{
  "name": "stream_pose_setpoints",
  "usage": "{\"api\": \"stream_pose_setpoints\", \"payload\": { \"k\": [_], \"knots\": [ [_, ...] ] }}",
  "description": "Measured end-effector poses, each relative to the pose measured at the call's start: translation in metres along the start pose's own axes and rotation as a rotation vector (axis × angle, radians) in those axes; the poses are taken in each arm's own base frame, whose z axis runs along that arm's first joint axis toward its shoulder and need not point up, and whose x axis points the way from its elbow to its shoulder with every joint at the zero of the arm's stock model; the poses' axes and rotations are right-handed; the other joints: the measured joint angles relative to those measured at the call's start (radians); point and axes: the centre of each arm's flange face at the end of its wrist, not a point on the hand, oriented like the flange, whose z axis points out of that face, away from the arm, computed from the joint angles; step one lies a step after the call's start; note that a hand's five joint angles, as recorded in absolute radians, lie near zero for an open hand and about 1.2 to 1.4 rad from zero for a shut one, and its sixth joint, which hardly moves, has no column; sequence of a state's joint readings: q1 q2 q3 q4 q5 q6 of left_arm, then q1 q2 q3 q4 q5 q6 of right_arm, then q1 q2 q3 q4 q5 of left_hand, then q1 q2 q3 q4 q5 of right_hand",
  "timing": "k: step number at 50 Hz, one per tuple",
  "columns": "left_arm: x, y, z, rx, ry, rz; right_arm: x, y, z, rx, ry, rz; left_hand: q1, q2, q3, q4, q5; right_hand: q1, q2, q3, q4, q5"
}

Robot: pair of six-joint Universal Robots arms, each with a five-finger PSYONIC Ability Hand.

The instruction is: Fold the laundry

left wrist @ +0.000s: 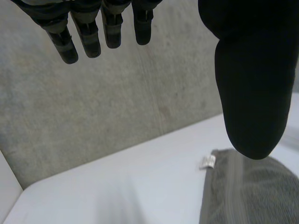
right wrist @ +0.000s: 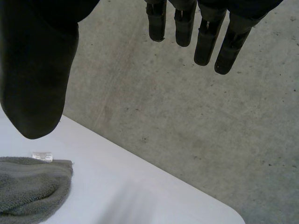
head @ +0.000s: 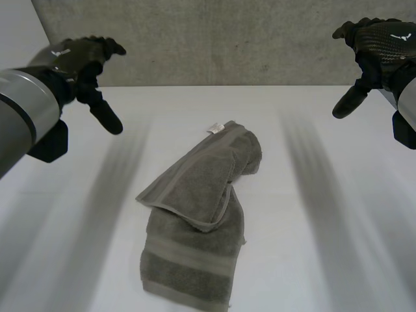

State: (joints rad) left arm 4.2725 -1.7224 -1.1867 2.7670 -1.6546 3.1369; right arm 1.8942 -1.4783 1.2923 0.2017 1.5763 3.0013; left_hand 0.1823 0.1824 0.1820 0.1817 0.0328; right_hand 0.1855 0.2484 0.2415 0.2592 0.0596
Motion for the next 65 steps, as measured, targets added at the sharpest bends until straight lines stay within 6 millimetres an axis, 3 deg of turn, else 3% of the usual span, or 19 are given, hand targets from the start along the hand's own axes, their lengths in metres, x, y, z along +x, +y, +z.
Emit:
{"api": "stream_pose_setpoints", "payload": {
  "k": [4,14,25,36,51,59,65],
  "knots": [
    [0.002,0.019,0.01,-0.061,0.009,0.078,0.0,0.001,0.0,-0.001,0.0,-0.004,0.0,0.003,0.003,0.002,0.0,0.0,0.0,0.0,0.0,0.0],
    [0.011,0.095,0.045,-0.263,0.102,0.388,-0.001,0.007,0.002,-0.021,-0.004,-0.006,0.033,0.033,0.033,0.033,0.004,0.0,0.0,0.0,0.0,0.0],
    [0.031,0.143,0.052,-0.333,0.266,0.397,-0.002,0.015,0.006,-0.042,-0.01,-0.007,0.151,0.151,0.152,0.151,0.128,0.0,0.0,0.0,0.0,0.0],
    [0.049,0.166,0.047,-0.326,0.373,0.394,-0.004,0.019,0.009,-0.047,-0.014,-0.008,0.257,0.256,0.257,0.257,0.231,0.0,0.0,0.0,0.0,0.0],
    [0.059,0.191,0.06,-0.283,0.372,0.389,-0.008,0.027,0.01,-0.066,-0.025,-0.031,0.576,0.588,0.584,0.585,0.553,0.0,0.0,0.0,0.0,0.0],
    [0.062,0.192,0.067,-0.214,0.357,0.343,-0.016,0.032,0.009,-0.071,-0.049,-0.047,0.915,0.923,0.922,0.924,0.88,0.0,0.0,0.0,0.0,0.0],
    [0.06,0.18,0.07,-0.157,0.315,0.304,-0.02,0.035,0.008,-0.076,-0.06,-0.057,0.984,1.019,1.018,1.019,0.968,0.0,0.0,0.0,0.0,0.0]
  ]
}}
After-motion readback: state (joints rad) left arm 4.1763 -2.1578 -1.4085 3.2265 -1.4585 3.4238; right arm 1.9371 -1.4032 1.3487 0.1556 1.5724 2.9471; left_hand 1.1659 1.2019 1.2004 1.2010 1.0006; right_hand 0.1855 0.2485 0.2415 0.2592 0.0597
